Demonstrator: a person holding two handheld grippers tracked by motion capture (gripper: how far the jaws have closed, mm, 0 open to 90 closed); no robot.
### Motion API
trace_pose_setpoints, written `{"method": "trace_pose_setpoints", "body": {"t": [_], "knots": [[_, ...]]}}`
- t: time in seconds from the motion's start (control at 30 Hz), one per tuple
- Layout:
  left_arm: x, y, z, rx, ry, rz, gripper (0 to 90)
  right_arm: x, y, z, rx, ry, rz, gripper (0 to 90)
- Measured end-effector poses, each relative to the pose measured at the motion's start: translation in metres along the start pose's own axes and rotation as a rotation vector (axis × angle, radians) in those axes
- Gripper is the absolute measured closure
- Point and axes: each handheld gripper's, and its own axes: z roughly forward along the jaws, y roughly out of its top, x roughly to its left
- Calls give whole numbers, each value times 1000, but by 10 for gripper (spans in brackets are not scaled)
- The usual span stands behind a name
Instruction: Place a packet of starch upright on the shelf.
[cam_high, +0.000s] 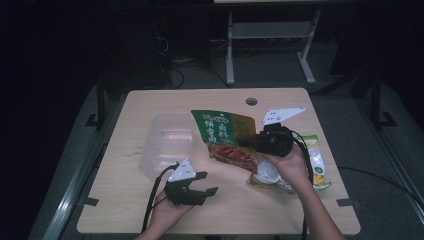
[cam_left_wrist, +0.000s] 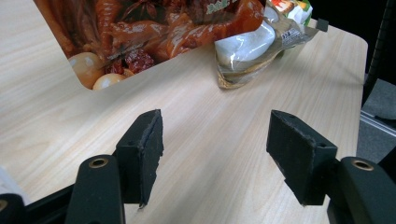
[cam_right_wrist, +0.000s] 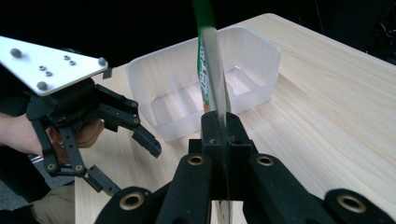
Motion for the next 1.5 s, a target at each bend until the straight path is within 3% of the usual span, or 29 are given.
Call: {"method": "trace_pose_setpoints", "body": {"t": [0.4, 0.77, 1.1, 1.5], "knots": [[-4, 0, 1, -7, -3, 19, 331, -4, 18, 6, 4, 7, -6, 899], [-4, 0, -1, -7, -1, 30, 327, -11, 56, 25, 9, -3, -21, 900], [-5, -2, 1, -1, 2, 31, 316, -21, 92, 67, -7, 0, -31, 900], [-6, -1, 0, 6, 2, 50, 312, -30, 118, 125, -18, 12, -28, 900]]}}
